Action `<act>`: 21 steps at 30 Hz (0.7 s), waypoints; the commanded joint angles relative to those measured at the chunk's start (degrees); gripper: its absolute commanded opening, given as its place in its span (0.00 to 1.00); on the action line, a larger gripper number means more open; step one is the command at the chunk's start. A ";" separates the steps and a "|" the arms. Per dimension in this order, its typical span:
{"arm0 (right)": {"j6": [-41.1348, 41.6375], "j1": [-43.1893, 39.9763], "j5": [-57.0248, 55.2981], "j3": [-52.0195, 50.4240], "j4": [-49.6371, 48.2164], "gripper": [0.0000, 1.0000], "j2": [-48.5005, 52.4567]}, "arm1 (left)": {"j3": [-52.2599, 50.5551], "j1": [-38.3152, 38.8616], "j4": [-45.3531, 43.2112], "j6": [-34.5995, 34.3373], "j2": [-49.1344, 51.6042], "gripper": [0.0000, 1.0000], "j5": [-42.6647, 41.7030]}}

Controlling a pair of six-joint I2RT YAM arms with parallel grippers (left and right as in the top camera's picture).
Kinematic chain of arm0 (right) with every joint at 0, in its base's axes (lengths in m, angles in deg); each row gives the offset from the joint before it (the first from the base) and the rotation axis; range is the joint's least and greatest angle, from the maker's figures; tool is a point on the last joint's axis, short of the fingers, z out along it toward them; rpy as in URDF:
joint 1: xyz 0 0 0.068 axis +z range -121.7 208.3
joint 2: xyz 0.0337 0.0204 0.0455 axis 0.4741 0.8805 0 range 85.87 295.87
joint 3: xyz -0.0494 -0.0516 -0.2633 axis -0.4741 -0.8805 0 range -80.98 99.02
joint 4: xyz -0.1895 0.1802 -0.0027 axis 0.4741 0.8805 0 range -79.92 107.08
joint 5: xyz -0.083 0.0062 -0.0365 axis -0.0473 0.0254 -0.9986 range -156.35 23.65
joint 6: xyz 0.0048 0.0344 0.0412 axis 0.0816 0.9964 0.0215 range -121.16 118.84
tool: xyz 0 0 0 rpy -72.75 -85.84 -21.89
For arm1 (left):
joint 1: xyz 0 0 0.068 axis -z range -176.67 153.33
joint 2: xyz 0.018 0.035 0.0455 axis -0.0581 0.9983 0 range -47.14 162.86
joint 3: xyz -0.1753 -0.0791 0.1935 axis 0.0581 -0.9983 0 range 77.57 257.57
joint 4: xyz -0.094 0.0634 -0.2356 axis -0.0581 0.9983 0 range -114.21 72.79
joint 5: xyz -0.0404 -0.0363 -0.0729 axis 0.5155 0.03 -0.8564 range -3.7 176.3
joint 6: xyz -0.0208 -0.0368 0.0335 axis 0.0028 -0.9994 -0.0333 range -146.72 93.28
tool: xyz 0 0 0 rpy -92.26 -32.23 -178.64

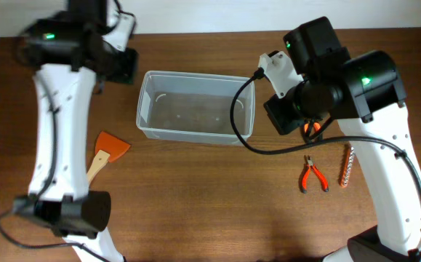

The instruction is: Pack container

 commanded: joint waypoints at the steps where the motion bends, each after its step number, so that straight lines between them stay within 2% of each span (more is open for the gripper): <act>1: 0.09 -0.26 1.03 -0.17 0.00 0.04 1.62 | -12.11 -0.94 -7.39 5.57 0.98 0.02 -1.01; 6: 0.07 -0.22 2.43 -0.26 0.48 0.04 3.80 | -19.96 -1.14 -21.24 11.82 1.14 0.02 -1.49; 9: 0.04 -0.22 2.97 -2.10 0.55 0.04 4.55 | -20.61 -1.14 -25.27 12.74 3.08 0.02 -1.97; 14: -0.33 -0.24 2.56 -5.97 -0.70 0.04 4.61 | -20.61 -0.57 -19.65 10.49 6.51 0.02 -6.84; 21: -0.37 -0.28 2.51 -6.29 -1.57 0.04 4.61 | -21.22 2.43 -11.26 9.88 7.50 0.02 -6.99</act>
